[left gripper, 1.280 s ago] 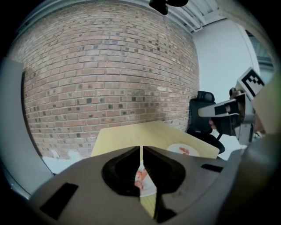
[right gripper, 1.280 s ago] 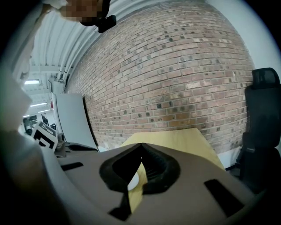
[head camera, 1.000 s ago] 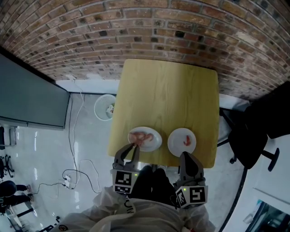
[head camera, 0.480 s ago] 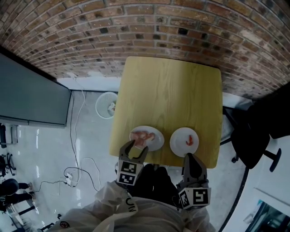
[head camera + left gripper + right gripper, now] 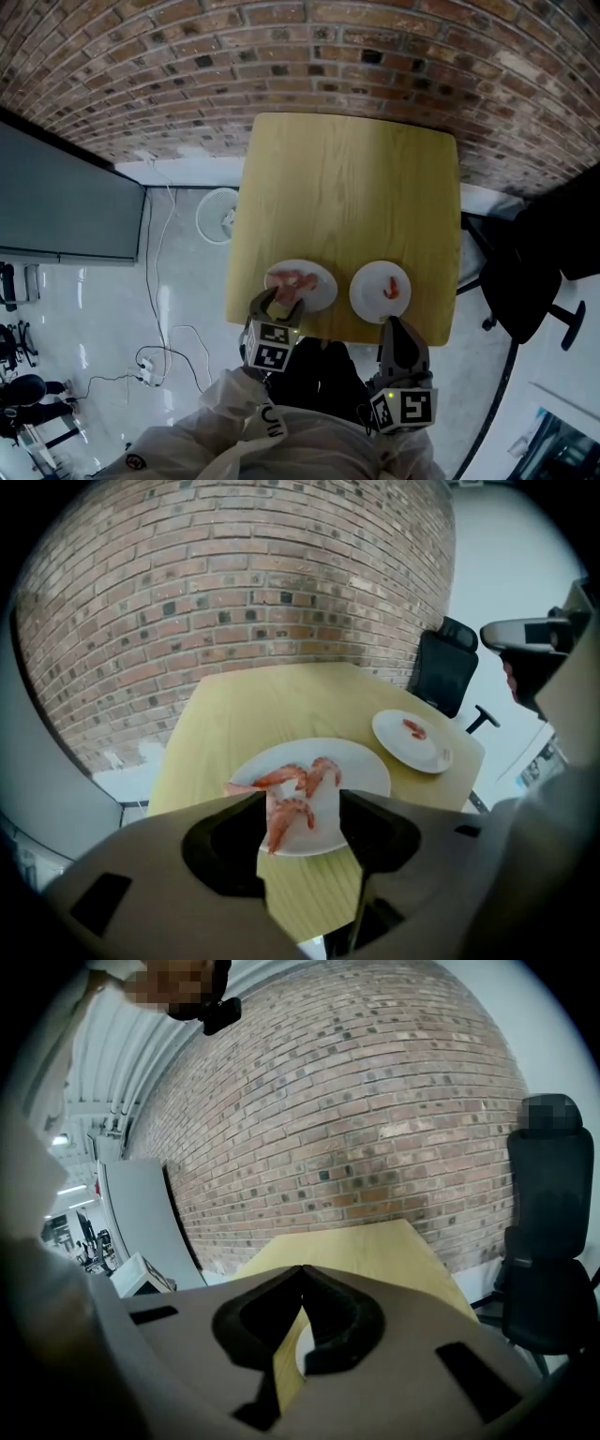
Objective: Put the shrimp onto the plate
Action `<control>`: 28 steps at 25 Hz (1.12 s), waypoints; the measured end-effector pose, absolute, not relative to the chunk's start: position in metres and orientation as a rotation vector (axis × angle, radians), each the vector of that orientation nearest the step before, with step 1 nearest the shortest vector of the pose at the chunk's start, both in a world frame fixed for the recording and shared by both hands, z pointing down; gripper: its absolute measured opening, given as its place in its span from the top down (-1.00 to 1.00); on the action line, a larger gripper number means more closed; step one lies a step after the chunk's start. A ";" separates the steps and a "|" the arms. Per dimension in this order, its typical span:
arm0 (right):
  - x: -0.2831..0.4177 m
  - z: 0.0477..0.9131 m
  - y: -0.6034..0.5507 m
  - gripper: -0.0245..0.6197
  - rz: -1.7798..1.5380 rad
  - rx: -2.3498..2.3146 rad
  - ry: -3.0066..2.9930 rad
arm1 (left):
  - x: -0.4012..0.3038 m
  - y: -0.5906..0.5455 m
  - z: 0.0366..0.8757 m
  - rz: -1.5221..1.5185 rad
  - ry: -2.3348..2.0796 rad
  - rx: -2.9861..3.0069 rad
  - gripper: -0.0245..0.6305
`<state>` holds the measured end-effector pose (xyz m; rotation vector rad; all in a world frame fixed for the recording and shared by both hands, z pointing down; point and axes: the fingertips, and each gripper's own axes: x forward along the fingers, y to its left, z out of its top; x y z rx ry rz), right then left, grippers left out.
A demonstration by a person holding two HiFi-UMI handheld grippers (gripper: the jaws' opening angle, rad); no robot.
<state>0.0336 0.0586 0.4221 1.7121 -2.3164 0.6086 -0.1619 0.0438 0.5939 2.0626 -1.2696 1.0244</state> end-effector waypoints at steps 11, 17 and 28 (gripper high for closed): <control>0.047 0.426 0.053 0.85 0.633 1.741 -2.302 | -0.158 0.041 0.608 1.050 -1.227 1.993 0.18; 0.054 0.428 0.050 0.85 0.641 1.751 -2.294 | -0.157 0.045 0.615 1.072 -1.205 1.938 0.18; 0.060 0.431 0.048 0.85 0.656 1.758 -2.283 | -0.155 0.039 0.621 1.077 -1.212 1.927 0.32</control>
